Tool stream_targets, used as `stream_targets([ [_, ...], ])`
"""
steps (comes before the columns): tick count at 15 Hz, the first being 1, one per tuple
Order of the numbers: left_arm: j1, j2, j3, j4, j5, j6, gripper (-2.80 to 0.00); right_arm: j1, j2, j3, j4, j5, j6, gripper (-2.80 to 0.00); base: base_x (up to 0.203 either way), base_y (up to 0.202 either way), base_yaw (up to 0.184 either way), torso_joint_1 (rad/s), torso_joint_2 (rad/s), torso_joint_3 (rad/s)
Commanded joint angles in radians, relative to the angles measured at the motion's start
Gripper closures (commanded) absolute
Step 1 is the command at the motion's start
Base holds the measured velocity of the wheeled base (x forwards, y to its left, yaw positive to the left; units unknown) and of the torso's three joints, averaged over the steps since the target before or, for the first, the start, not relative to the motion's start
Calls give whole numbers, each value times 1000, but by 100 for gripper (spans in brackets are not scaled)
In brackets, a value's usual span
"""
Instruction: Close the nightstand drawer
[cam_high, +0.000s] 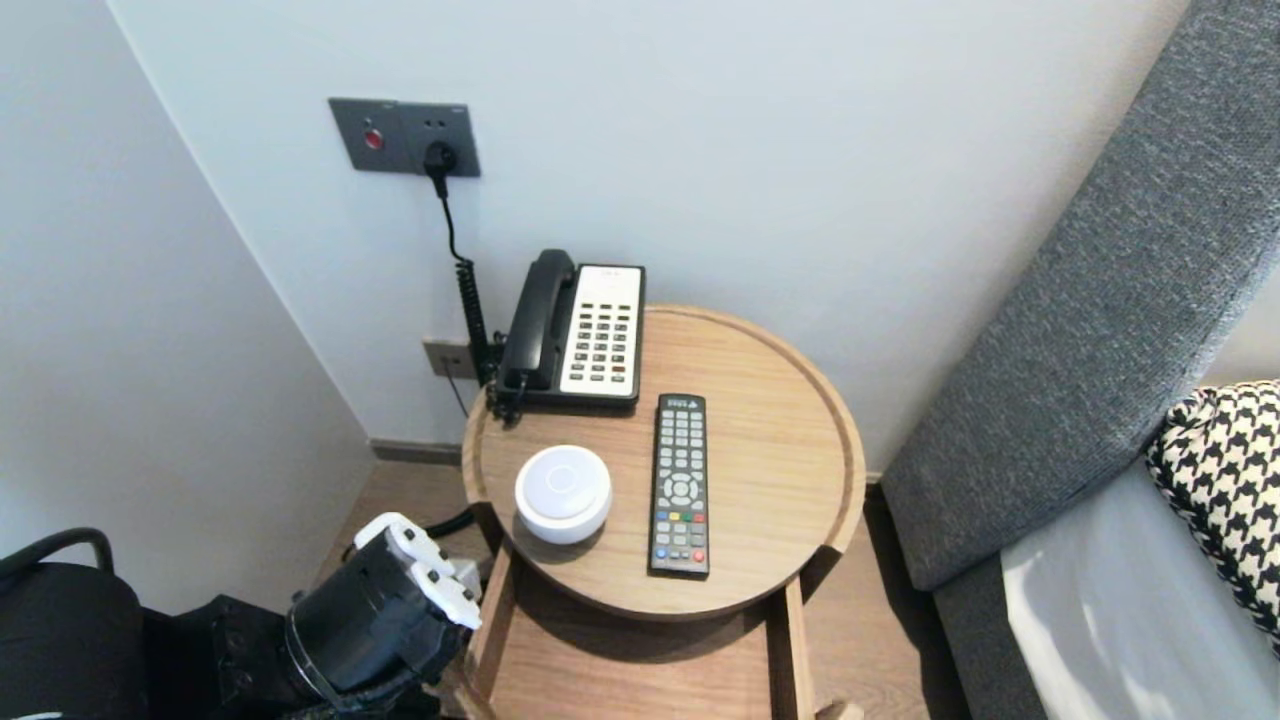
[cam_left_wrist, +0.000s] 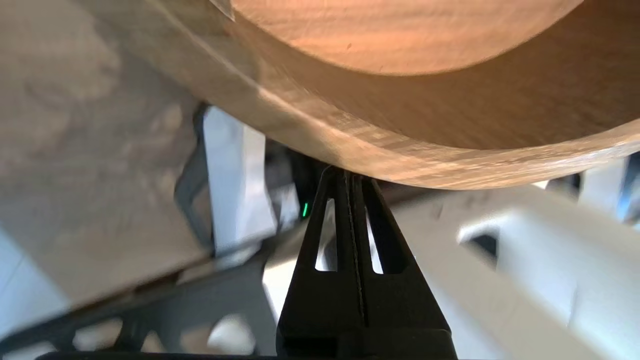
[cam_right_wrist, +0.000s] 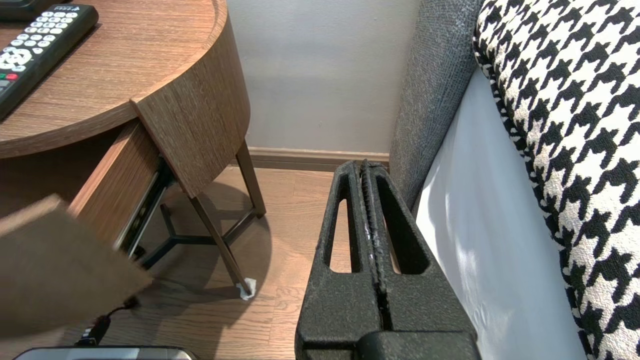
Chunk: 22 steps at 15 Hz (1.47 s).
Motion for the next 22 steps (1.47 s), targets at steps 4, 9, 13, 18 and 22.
stream_targets([
  [4,0,25,14,-94,57,-16,0,0,1,25,-1,0,0,0,0,0,0,0,0,0],
  [9,-1,66,79,-306,146,-37,0,0,1,25,-1,0,0,0,0,0,0,0,0,0],
  [13,-1,71,83,-428,207,-51,0,0,1,25,-1,0,0,0,0,0,0,0,0,0],
  [18,-1,77,80,-433,213,-67,0,0,1,25,-1,0,0,0,0,0,0,0,0,0],
  [22,-1,93,68,-448,245,-63,0,0,1,25,-1,0,0,0,0,0,0,0,0,0],
])
